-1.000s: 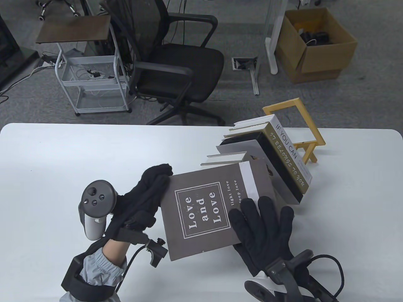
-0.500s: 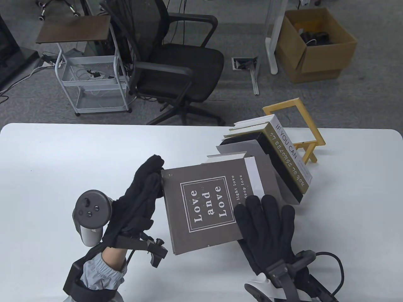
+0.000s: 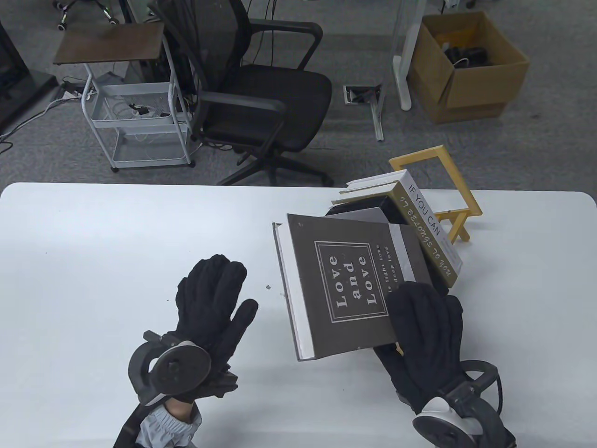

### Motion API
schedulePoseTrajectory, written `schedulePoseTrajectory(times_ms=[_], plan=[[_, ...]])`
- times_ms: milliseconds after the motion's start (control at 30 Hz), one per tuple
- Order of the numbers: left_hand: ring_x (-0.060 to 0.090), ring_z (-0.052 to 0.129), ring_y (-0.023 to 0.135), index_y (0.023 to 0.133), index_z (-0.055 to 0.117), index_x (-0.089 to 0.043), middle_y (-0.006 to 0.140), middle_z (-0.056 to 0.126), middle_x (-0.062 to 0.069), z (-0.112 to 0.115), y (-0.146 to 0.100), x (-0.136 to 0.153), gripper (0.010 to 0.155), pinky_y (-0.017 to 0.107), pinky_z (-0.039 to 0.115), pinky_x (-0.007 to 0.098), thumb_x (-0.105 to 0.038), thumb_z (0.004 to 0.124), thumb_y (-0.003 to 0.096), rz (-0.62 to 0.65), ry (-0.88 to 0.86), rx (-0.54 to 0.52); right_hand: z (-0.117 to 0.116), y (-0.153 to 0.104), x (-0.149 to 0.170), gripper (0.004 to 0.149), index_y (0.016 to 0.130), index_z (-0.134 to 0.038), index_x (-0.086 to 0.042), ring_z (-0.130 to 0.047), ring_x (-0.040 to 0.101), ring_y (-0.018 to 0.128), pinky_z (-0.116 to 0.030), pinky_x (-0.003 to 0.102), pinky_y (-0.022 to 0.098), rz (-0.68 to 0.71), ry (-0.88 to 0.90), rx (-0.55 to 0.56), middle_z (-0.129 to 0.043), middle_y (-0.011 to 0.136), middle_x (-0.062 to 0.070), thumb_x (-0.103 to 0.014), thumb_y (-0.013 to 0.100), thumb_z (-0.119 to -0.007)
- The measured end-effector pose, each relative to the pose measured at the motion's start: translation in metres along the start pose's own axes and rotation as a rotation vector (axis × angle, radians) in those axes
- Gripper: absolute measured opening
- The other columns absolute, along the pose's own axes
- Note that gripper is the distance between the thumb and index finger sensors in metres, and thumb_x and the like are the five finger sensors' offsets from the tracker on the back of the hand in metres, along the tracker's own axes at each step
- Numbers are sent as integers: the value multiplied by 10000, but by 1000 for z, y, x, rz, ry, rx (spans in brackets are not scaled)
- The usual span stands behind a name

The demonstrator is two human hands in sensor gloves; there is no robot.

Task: Push a thick book into a tightly packed book rack slot

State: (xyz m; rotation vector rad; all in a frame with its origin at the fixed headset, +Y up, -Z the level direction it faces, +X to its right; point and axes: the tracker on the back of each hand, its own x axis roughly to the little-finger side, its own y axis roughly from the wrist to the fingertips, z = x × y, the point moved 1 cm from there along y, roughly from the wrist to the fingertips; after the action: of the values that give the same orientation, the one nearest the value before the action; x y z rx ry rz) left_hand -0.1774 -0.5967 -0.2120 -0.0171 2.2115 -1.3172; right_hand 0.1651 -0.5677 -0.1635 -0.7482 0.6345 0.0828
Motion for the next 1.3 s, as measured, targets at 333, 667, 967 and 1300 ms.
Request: schedulePoseTrajectory(times_ms=[333,667,967,1300], plan=[[618,333,1136,1262,345,-263,1309,364,246,28,-5,6,699,741,335,818,-642,489,692,-13,135,261,15,26,42,742,1188,-413,16,-674,567,944,-429,768,675,-87,212,79,-574,1127,321,-340,636,-758],[627,339,1137,1262,345,-272,1313,358,243,30,-4,5,695,737,319,821,-643,486,691,-12,126,298,30,78,68,757,1186,-369,26,-732,525,917,-466,730,686,-121,202,86,-623,1101,310,-331,631,-740],[629,340,1137,1262,346,-276,1314,356,244,31,-5,4,696,736,321,822,-646,486,690,-13,131,302,15,96,94,762,1188,-357,23,-755,502,902,-483,715,691,-180,287,38,-645,1087,302,-331,630,-735],[627,343,1136,1263,353,-273,1314,354,245,31,-4,5,696,735,321,823,-646,486,690,-23,126,309,18,97,95,760,1188,-369,25,-766,492,890,-493,711,687,-182,322,52,-657,1080,297,-335,629,-738]])
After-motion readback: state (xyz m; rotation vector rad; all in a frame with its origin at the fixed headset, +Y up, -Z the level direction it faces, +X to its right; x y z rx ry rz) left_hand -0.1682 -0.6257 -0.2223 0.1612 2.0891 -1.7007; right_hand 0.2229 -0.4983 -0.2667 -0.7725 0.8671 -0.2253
